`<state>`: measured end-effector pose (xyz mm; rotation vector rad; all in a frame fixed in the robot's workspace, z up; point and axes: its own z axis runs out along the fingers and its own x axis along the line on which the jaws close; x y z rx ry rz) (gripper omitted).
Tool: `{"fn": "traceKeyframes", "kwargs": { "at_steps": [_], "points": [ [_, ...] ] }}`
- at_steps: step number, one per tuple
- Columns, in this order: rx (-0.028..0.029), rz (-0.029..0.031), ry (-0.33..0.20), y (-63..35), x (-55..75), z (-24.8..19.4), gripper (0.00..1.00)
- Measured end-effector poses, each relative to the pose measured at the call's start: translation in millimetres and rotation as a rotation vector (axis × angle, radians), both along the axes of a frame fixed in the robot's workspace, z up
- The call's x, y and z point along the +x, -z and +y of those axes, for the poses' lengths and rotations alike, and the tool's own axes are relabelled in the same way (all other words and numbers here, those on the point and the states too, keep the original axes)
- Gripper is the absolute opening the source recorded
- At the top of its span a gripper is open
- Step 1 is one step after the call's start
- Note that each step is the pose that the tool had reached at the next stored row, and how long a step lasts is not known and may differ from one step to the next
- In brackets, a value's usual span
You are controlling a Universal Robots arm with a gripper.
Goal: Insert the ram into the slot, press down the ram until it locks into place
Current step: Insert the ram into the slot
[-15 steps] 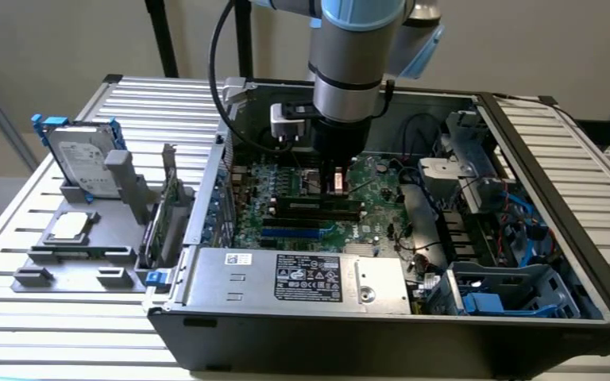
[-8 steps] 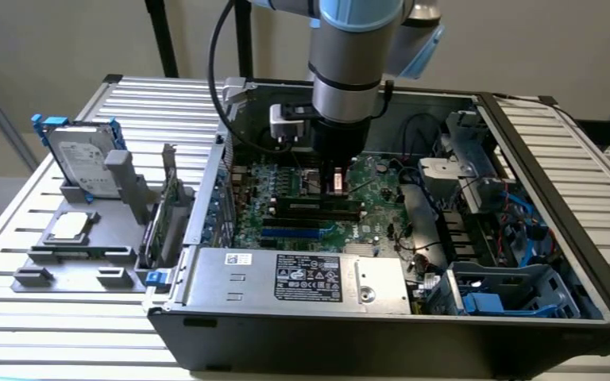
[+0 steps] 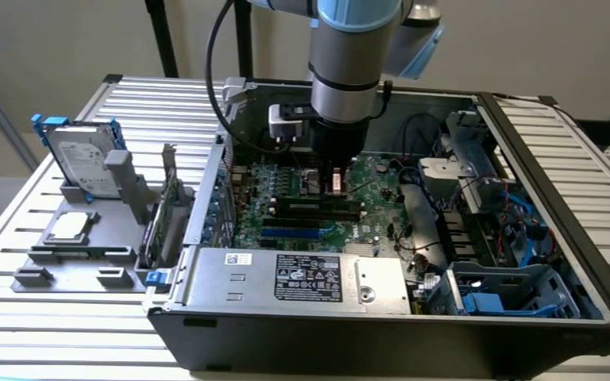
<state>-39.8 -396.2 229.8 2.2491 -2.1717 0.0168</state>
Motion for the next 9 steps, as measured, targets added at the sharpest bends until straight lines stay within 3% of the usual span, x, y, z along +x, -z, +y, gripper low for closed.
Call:
{"fn": "traceKeyframes", "kwargs": {
  "at_steps": [9],
  "points": [
    [0.0000,-0.0030,0.005,2.0,-0.1,0.0,0.14]
  ]
}}
